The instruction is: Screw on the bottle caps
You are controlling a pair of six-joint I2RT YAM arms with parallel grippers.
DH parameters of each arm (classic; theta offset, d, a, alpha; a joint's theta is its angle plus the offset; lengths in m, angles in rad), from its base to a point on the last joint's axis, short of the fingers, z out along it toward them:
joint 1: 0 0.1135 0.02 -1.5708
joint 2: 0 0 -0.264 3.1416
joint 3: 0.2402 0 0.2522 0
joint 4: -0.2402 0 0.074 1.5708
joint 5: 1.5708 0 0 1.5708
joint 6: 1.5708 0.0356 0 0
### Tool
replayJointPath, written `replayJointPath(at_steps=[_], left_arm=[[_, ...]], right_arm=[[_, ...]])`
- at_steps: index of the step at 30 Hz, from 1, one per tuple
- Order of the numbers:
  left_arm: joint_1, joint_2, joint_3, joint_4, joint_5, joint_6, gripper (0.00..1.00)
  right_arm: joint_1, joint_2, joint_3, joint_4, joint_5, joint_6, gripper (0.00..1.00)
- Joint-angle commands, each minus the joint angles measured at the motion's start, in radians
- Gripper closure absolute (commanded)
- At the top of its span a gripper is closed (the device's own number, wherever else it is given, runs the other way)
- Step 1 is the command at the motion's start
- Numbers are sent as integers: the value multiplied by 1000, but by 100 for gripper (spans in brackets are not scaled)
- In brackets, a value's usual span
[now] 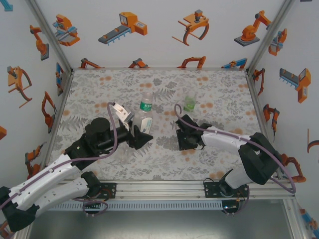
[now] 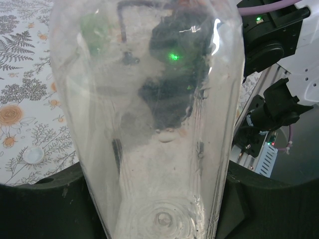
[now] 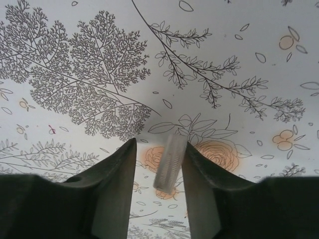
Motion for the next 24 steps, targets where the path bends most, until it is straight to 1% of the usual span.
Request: replayJointPath(at_steps=[1, 5, 10, 14, 18, 20, 24], left_arm=[[5, -7, 4, 39, 17, -18, 100], [5, -5, 4, 44, 16, -20, 100], [5, 3, 4, 54, 22, -23, 100], [5, 9, 7, 57, 25, -26, 100], [5, 10, 11, 54, 28, -25, 100], [5, 10, 11, 54, 27, -25, 100], [5, 16, 10, 60, 31, -27, 100]], right_arm=[[-4, -18, -22, 24, -21, 28, 64], [-4, -47, -32, 83, -87, 68, 69], [-19, -69, -105, 278, -221, 177, 70], [-71, -73, -201, 461, -326, 281, 73], [-152, -86, -308, 615, -417, 368, 75], [-188, -108, -347, 637, -434, 383, 76], [-234, -170, -372, 562, -420, 352, 74]])
